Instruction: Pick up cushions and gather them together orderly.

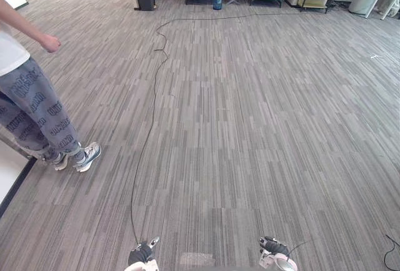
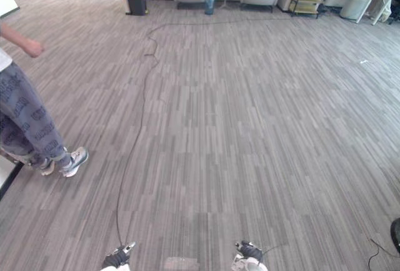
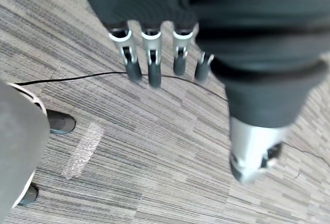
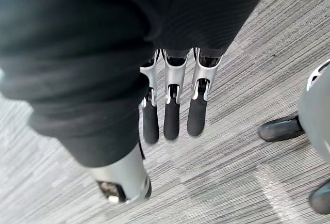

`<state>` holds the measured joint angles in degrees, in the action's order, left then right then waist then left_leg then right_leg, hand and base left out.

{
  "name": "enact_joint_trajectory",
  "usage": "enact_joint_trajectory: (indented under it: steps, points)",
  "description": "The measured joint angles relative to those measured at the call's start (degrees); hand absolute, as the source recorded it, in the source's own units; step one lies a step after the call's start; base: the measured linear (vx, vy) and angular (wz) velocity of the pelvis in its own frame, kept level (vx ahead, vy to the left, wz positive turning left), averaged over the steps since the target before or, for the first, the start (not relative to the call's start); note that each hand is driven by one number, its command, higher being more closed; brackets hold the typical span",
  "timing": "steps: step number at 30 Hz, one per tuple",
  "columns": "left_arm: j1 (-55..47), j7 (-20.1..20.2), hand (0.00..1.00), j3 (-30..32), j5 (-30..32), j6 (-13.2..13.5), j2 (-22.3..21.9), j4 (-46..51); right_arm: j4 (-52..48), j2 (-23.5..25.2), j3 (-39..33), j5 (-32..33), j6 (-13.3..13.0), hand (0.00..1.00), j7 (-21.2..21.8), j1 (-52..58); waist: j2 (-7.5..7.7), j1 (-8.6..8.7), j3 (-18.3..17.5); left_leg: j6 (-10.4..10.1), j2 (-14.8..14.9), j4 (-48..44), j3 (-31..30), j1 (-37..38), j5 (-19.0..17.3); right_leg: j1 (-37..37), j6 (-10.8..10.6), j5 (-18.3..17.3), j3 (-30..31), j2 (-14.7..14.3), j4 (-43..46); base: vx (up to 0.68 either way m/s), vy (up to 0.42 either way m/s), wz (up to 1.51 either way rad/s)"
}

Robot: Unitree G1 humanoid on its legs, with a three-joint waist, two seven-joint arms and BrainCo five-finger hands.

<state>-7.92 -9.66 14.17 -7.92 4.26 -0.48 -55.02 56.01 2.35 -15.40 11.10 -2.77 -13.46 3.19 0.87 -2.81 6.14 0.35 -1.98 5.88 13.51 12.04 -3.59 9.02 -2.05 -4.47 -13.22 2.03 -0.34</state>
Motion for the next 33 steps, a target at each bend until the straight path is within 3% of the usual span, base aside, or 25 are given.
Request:
enact_joint_trajectory:
  steps: [17, 33]
  points:
    - [2.16, 1.02, 0.00, 0.48, 2.14, -0.38, -0.02, -1.98, 3.72, -0.85, -0.12, -1.42, 0.60, 0.00, 1.18, -2.93, -0.90, 0.21, 2.23, 0.15, -0.25, 0.07, -0.17, 0.01, 0.09, 1.17, 0.34, 0.50, -0.54, -0.08, -1.94, -0.02, -0.013, 0.02]
    - [2.76, 1.10, 0.00, 0.49, 3.36, -0.94, 0.14, -2.43, 4.03, -0.89, -0.18, -3.77, 1.52, 0.00, 1.42, -3.63, -0.81, 0.46, 2.68, 0.15, -0.24, 0.33, -0.02, -0.06, 0.09, 1.14, 0.40, 0.56, -0.50, -0.08, -2.08, -0.05, -0.024, 0.00]
